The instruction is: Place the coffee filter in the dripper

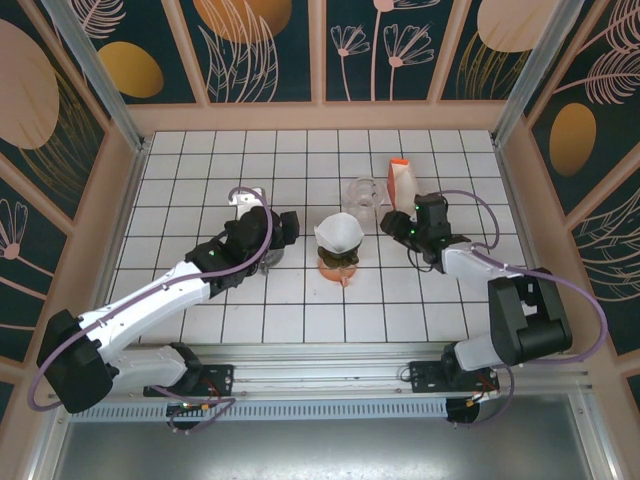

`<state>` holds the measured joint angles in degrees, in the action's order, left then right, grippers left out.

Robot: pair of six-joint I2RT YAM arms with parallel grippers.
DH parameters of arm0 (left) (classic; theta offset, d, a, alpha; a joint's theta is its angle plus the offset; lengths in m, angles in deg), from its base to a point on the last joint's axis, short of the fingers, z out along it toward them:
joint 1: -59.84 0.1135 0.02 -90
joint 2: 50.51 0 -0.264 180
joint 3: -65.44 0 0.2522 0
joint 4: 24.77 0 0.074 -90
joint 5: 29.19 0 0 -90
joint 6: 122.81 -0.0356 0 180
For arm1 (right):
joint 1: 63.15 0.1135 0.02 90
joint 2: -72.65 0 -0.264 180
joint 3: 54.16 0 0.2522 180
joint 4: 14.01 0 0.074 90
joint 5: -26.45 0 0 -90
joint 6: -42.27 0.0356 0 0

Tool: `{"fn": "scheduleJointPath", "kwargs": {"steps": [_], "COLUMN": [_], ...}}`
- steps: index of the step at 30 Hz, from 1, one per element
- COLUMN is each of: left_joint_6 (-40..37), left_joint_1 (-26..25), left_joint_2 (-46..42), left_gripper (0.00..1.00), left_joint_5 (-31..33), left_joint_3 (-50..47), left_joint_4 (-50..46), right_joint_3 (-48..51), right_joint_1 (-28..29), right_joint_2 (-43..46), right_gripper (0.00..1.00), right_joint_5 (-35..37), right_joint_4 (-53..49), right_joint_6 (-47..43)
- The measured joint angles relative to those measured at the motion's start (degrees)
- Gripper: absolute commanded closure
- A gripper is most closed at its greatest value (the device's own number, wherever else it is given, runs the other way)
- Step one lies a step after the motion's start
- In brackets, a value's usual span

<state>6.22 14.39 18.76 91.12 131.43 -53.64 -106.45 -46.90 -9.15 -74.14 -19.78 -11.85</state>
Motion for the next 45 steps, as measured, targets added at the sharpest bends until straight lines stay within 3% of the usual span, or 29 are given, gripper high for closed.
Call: {"fn": "scheduleJointPath", "kwargs": {"steps": [14, 27, 36, 45], "left_joint_6": [-0.02, -1.55, -3.3, -8.22], "left_joint_1": [0.0, 0.2, 10.84, 15.19], "left_joint_2": [-0.02, 0.85, 6.21, 21.88], "left_gripper": [0.01, 0.01, 0.02, 0.17], "left_joint_5": [0.46, 0.28, -8.74, -18.1], "left_joint_3": [-0.04, 1.46, 4.0, 15.19], "left_joint_4": [0.04, 0.07, 4.31, 9.97], "right_joint_3": [-4.42, -13.97, -21.77, -29.33], "right_joint_1": [2.38, 3.23, 2.71, 2.49], "right_joint_2": [-6.82, -17.38, -24.57, -31.56], "right_gripper": [0.38, 0.39, 0.4, 0.41], "right_joint_5": [4.72, 2.82, -2.69, -9.25], "right_joint_4": [8.68, 11.34, 11.1, 11.17], "right_joint_6": [12.55, 14.08, 10.97, 9.77]}}
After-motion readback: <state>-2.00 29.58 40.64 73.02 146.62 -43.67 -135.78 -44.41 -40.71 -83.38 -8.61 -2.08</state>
